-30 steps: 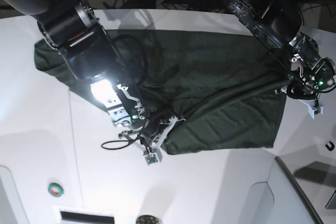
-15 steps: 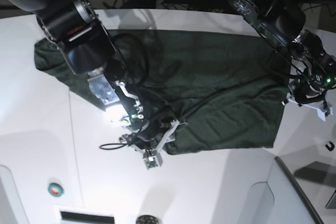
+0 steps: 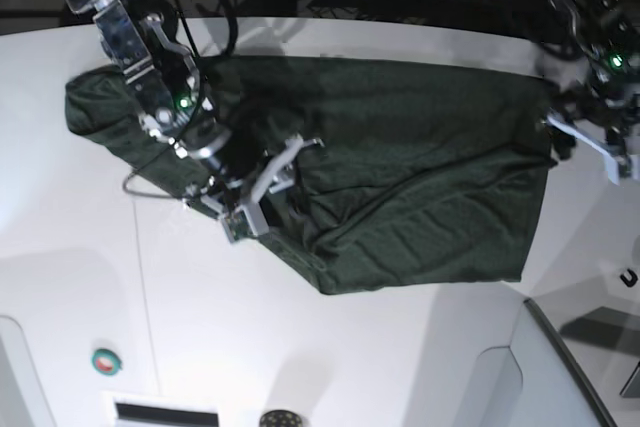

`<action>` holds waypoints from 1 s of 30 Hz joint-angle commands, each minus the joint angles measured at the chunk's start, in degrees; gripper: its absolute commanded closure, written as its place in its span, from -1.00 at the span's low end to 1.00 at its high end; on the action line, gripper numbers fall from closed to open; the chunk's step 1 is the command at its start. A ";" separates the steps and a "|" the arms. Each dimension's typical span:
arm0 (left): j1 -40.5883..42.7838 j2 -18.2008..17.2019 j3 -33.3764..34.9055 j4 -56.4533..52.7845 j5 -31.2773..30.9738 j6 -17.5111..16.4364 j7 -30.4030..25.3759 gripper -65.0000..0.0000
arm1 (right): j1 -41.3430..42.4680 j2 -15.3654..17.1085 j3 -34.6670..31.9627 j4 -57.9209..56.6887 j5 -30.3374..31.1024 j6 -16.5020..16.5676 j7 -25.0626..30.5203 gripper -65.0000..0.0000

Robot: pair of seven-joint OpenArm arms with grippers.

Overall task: Layout the t-shirt on the table in an organized manner, then fold the t-shirt properly
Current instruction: 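Release the left gripper and lower it onto the shirt middle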

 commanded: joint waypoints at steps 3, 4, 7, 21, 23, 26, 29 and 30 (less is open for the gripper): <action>8.53 -4.87 5.77 1.19 -0.15 0.73 -13.77 -0.26 | -1.15 1.95 1.61 1.22 0.35 0.22 1.70 0.40; 10.64 -6.19 6.91 1.19 -0.15 0.73 -16.50 -0.14 | -1.94 2.21 2.58 1.13 0.35 0.22 1.70 0.43; 14.60 -10.85 9.81 1.19 -0.15 0.73 -20.28 0.26 | -4.41 2.13 6.62 1.13 0.35 0.58 1.70 0.46; -10.55 -2.67 36.54 -9.71 42.93 -3.14 2.58 1.00 | -6.60 1.95 9.88 1.13 0.43 0.58 1.35 0.46; -14.42 -2.76 42.25 -12.35 45.56 -9.56 8.03 1.00 | -6.96 1.95 9.88 1.13 0.43 0.58 1.35 0.46; -17.76 -2.85 46.91 -13.49 45.83 -16.41 10.85 0.89 | -7.92 1.95 9.88 1.22 0.43 0.58 1.35 0.46; -19.95 -3.81 49.64 -15.87 45.91 -19.09 12.52 0.49 | -8.63 1.95 9.88 1.22 0.43 0.49 1.35 0.46; -20.48 -4.25 51.13 -17.54 45.91 -19.09 12.95 0.34 | -8.71 1.95 9.88 1.22 0.43 0.49 1.35 0.46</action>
